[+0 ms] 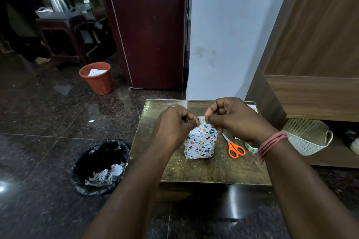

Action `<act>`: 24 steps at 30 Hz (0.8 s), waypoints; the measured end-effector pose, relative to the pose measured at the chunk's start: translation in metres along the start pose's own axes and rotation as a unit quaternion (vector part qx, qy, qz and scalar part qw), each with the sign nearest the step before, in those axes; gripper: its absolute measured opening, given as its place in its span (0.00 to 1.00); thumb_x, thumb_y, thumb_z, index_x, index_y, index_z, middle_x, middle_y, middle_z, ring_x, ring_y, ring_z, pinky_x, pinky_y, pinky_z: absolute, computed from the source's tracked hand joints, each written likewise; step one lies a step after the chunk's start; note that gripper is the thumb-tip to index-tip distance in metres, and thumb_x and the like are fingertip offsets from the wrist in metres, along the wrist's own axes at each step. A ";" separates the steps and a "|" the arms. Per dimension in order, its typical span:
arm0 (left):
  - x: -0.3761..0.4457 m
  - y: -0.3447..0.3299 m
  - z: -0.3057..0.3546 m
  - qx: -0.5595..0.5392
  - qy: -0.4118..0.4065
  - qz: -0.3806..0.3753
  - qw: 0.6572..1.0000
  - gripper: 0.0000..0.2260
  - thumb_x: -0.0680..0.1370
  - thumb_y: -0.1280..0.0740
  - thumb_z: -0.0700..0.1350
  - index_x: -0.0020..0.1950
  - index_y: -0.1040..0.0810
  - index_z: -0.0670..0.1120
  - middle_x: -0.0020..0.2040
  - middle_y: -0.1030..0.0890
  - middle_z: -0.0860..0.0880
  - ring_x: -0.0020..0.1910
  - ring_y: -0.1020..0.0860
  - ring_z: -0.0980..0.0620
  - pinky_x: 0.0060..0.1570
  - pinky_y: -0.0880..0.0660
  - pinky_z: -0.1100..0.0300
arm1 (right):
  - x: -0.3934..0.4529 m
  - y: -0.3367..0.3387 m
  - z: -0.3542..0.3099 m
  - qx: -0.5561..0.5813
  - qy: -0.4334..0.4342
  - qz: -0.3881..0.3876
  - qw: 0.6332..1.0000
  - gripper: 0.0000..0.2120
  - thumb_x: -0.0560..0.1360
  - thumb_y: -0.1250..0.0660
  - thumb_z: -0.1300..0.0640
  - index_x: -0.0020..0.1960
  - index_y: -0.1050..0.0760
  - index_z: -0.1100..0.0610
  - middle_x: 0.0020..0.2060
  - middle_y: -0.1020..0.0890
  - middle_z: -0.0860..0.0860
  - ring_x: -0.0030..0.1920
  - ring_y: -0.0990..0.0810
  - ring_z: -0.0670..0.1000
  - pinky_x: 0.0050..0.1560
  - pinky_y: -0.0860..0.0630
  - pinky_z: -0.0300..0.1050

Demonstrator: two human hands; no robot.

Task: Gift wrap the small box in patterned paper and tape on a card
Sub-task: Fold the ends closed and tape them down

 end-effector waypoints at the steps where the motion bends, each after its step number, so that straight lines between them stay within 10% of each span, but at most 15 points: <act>1: 0.000 0.000 0.000 0.000 -0.001 0.000 1.000 0.05 0.74 0.22 0.47 0.39 0.15 0.53 0.39 0.15 0.56 0.41 0.17 0.54 0.47 0.18 0.44 | 0.001 0.000 0.001 -0.022 0.004 -0.003 1.000 0.02 0.75 0.30 0.67 0.47 0.20 0.62 0.32 0.20 0.53 0.29 0.24 0.47 0.32 0.24 0.41; 13: -0.003 0.001 0.004 0.002 -0.010 -0.006 1.000 0.09 0.75 0.23 0.46 0.36 0.17 0.56 0.41 0.15 0.57 0.42 0.17 0.56 0.47 0.18 0.46 | 0.010 -0.007 -0.003 -0.312 0.130 -0.017 0.941 0.25 0.72 0.40 0.72 0.56 0.33 0.44 0.39 0.26 0.44 0.39 0.27 0.46 0.43 0.26 0.54; 24: -0.001 0.000 0.002 0.008 -0.025 -0.001 1.000 0.12 0.76 0.24 0.43 0.36 0.16 0.57 0.41 0.15 0.56 0.40 0.18 0.55 0.45 0.18 0.49 | 0.017 -0.013 0.005 -0.344 0.128 -0.041 0.929 0.28 0.69 0.40 0.74 0.57 0.33 0.44 0.41 0.25 0.46 0.43 0.28 0.48 0.44 0.25 0.57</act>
Point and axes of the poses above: each hand's wrist, its own x-axis towards the middle knuckle, its own y-axis out of the back of the hand, z = x × y, the point moved 1 cm from there along x, towards the middle knuckle
